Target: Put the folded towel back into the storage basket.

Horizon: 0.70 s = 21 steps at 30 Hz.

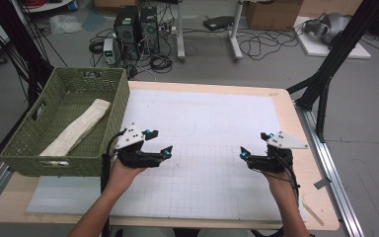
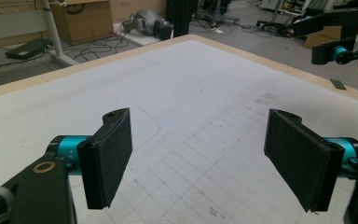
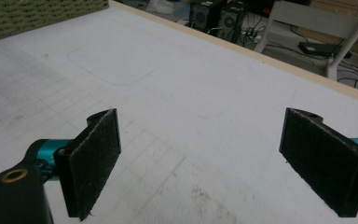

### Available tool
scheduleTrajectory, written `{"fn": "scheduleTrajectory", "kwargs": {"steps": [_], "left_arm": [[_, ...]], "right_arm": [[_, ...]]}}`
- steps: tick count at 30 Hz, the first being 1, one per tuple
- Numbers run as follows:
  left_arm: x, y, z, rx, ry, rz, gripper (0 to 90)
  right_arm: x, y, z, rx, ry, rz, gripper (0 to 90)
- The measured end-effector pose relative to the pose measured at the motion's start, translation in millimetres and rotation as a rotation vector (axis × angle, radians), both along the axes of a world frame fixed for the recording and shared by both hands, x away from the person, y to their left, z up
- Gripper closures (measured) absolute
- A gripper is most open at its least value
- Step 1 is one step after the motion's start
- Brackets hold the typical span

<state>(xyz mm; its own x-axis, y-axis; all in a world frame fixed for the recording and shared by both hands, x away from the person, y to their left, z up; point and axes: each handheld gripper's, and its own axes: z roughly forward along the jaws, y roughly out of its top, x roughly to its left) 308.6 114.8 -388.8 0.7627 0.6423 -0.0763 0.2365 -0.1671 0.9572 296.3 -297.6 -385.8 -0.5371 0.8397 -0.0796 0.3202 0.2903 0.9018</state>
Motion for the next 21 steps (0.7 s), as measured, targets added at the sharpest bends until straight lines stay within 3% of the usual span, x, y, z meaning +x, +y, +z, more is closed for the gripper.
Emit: {"fn": "scheduleTrajectory", "kwargs": {"steps": [5,12,21], "left_arm": [[-2.6,1.2,-5.7,0.009,-0.011,0.007,23.4],[-6.2,4.6,-11.0,0.014,-0.016,0.005,23.5],[-7.2,6.2,-10.0,0.01,-0.02,0.005,23.5]], "right_arm": [[-10.7,-8.3,-12.4,0.005,0.011,-0.021,11.5],[-18.1,-1.2,-14.1,-0.046,-0.001,-0.007,11.4],[-19.0,-1.0,-14.4,-0.027,0.002,-0.009,11.4]]}}
